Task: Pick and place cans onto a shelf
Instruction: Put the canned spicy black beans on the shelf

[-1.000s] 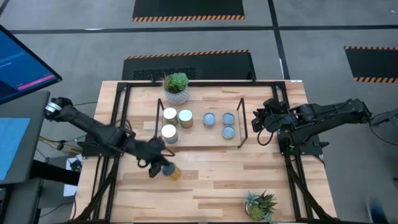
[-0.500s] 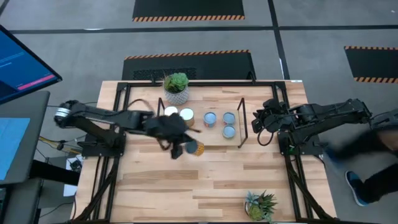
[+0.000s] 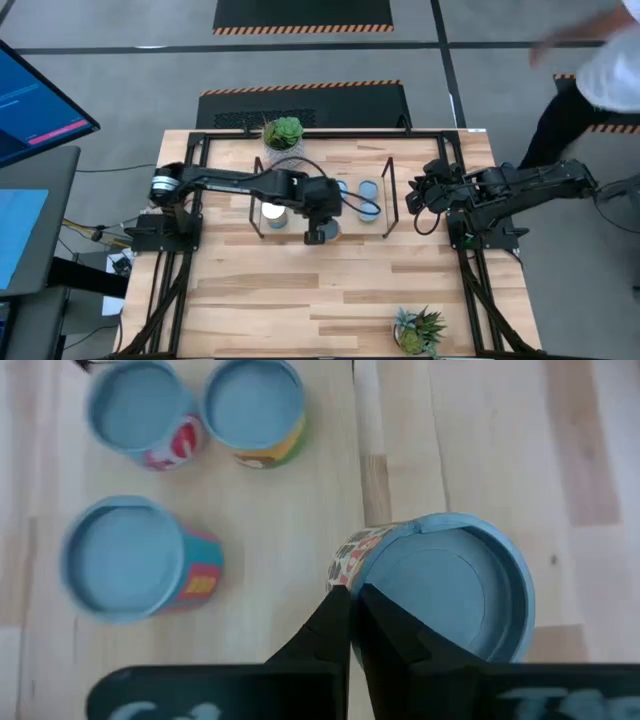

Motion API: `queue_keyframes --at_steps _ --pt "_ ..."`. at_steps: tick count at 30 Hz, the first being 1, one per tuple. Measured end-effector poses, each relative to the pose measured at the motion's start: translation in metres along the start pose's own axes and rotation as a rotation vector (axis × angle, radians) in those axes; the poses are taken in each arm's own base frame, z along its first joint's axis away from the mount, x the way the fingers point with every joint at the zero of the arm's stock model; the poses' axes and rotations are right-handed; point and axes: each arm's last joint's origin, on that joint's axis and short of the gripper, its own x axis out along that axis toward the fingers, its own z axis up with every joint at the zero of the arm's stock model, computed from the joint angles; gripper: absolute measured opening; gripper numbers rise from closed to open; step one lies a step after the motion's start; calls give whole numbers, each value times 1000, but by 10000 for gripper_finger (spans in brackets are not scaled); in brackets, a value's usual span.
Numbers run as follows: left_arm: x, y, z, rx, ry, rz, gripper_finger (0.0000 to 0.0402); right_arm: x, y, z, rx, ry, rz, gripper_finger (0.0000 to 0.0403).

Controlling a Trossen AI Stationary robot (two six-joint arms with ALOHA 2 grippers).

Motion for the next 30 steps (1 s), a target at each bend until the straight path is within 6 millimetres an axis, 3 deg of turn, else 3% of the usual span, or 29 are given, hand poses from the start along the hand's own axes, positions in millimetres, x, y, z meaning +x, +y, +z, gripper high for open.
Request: queue_keyframes --at_steps 5,16,23,30 --pt "18 1 4 46 32 19 0 0 0 0 0 0 0 127" --pt "27 26 0 18 55 105 0 0 0 0 2 -2 1 127" --pt "45 28 0 31 53 76 0 0 0 0 -1 -6 -5 127" --pt "45 32 3 25 21 88 0 0 -1 0 -5 -3 -9 127"
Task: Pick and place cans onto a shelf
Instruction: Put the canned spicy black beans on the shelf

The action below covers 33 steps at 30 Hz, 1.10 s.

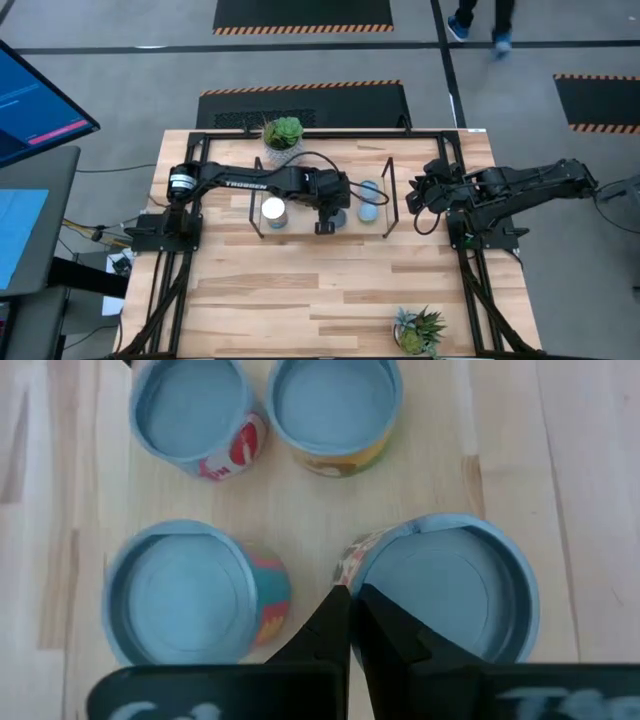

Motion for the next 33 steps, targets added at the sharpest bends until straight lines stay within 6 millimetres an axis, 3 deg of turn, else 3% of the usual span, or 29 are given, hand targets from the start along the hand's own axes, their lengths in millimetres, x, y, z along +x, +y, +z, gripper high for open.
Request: queue_keyframes --at_steps 21,25,28,33 --pt "0 10 1 -20 -19 61 54 0 1 -1 1 31 21 127" --pt "-14 10 8 -35 -26 27 59 0 1 -1 0 32 21 127" --pt "-30 4 13 -45 2 -32 58 0 0 -1 -3 34 17 127" --pt "-37 -21 14 -9 44 -109 57 0 0 -1 -5 35 16 127"
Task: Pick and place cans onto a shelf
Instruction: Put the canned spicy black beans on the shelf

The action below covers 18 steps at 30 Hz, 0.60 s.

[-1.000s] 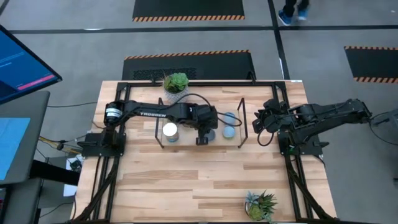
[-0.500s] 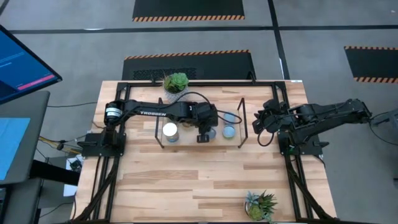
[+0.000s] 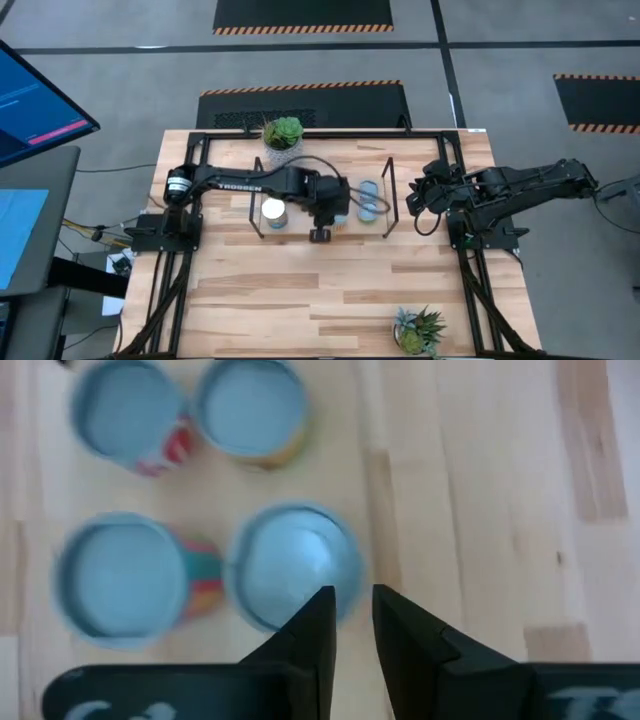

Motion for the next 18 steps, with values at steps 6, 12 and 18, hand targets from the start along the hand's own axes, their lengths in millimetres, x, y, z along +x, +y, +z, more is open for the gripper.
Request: queue_keyframes --at_steps 6,12,18 --pt "8 -9 -4 -12 53 -46 57 0 0 0 1 0 0 127" --pt "20 -9 -12 -60 67 -90 57 0 0 0 7 0 0 127" --pt "23 -8 -13 -86 57 -129 57 0 0 0 7 0 0 127"
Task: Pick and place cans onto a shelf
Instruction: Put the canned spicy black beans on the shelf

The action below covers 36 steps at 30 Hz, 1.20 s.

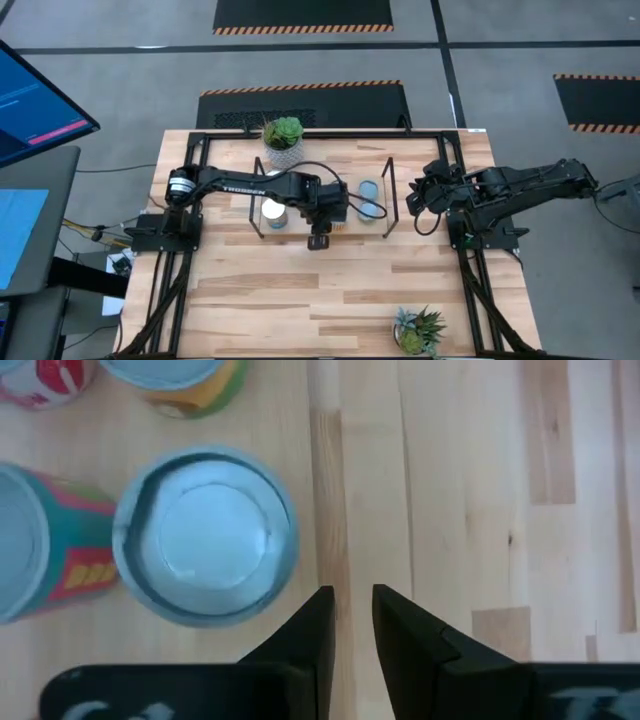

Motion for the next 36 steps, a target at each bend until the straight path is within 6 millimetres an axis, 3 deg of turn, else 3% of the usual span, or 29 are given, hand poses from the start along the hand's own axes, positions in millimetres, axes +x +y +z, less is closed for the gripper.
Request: queue_keyframes --at_steps 11,36 --pt "25 12 2 -42 14 -115 57 0 0 0 1 2 -1 127" --pt "24 21 6 -11 -33 -74 57 1 1 -1 -10 13 -6 127"
